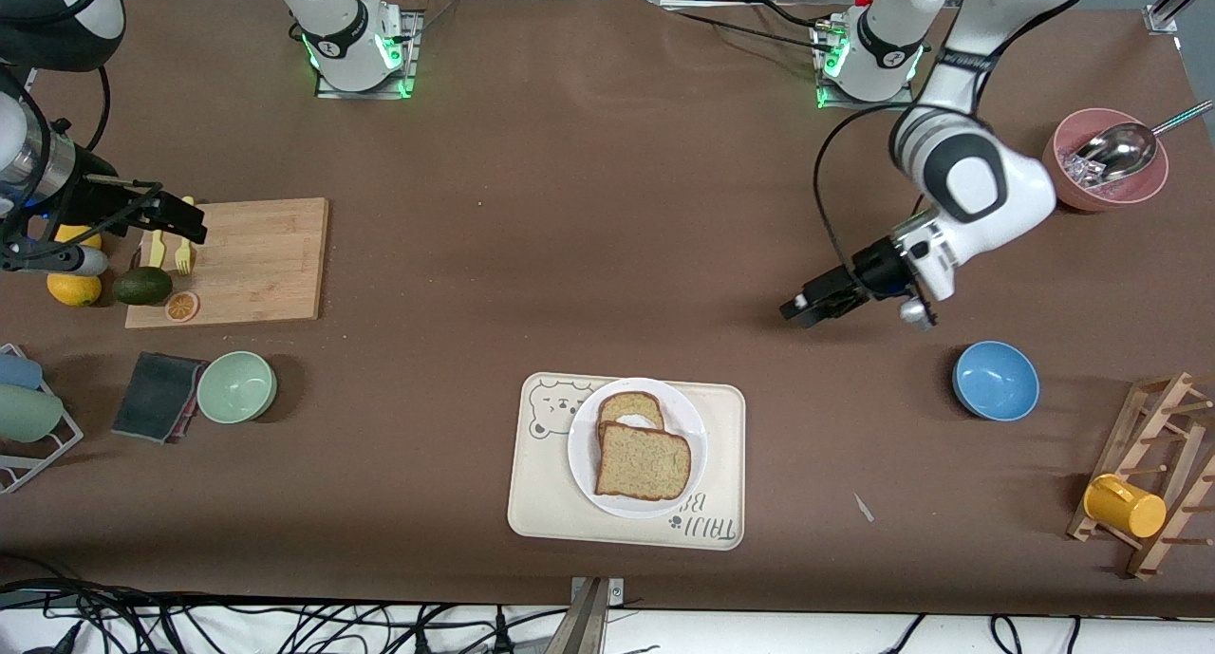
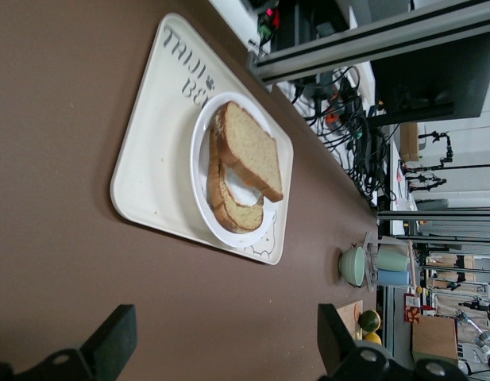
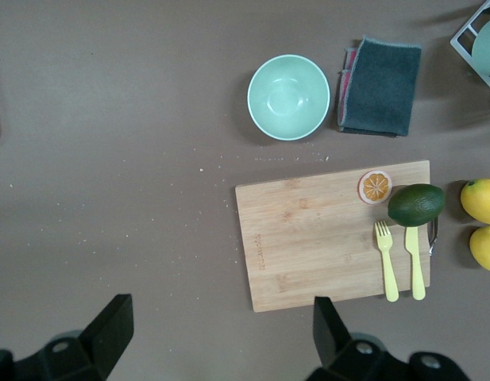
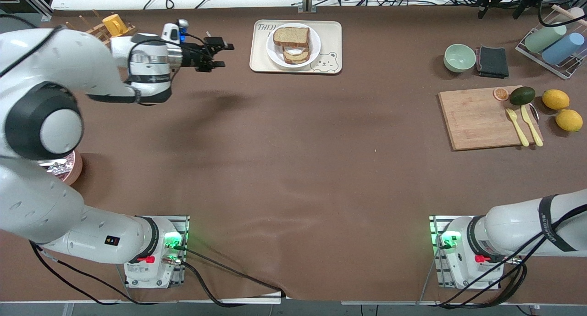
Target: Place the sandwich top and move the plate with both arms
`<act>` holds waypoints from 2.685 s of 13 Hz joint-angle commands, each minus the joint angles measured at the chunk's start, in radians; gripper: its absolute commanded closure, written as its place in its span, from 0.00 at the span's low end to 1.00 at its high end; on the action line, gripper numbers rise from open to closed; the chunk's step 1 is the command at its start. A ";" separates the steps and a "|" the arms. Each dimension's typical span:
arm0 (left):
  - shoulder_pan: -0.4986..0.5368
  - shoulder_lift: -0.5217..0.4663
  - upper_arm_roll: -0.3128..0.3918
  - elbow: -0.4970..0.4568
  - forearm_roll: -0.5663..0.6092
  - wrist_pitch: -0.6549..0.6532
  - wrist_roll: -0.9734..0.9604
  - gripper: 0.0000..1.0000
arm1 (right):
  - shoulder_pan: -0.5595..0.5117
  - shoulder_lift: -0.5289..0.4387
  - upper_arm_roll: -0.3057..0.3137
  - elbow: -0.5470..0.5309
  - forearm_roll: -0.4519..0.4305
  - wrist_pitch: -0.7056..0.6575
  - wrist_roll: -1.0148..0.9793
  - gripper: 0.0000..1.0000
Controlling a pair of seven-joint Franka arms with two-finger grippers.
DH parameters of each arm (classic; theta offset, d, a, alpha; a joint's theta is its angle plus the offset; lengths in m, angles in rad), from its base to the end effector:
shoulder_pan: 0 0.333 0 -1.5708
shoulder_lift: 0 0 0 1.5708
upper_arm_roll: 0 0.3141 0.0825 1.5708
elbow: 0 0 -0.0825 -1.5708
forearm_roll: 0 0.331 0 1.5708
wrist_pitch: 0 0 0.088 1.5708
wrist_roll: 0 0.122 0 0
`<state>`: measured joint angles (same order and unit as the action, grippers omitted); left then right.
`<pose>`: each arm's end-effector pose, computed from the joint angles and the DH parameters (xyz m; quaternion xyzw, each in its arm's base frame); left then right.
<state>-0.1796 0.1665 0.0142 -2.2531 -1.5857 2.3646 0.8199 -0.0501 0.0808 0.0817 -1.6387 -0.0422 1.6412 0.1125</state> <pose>0.5018 -0.1070 0.3238 0.8653 0.1273 0.1380 0.4648 0.5252 0.0102 0.5437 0.9984 -0.0381 -0.0376 0.0204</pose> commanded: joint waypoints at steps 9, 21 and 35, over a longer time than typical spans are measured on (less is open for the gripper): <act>0.149 -0.393 -0.004 -0.010 1.096 -0.215 -0.133 0.00 | -0.011 -0.010 0.006 -0.006 0.018 -0.003 -0.010 0.00; 0.123 -0.254 0.047 0.524 1.480 -0.790 -0.418 0.00 | -0.011 -0.010 0.006 -0.006 0.018 -0.004 -0.011 0.00; 0.014 -0.065 0.007 0.791 1.632 -0.936 -0.837 0.00 | -0.011 -0.010 0.006 -0.006 0.016 -0.004 -0.011 0.00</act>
<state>-0.1921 0.0668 0.0151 -1.5192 0.0454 1.4612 -0.0144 -0.0503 0.0808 0.0817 -1.6387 -0.0422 1.6410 0.1123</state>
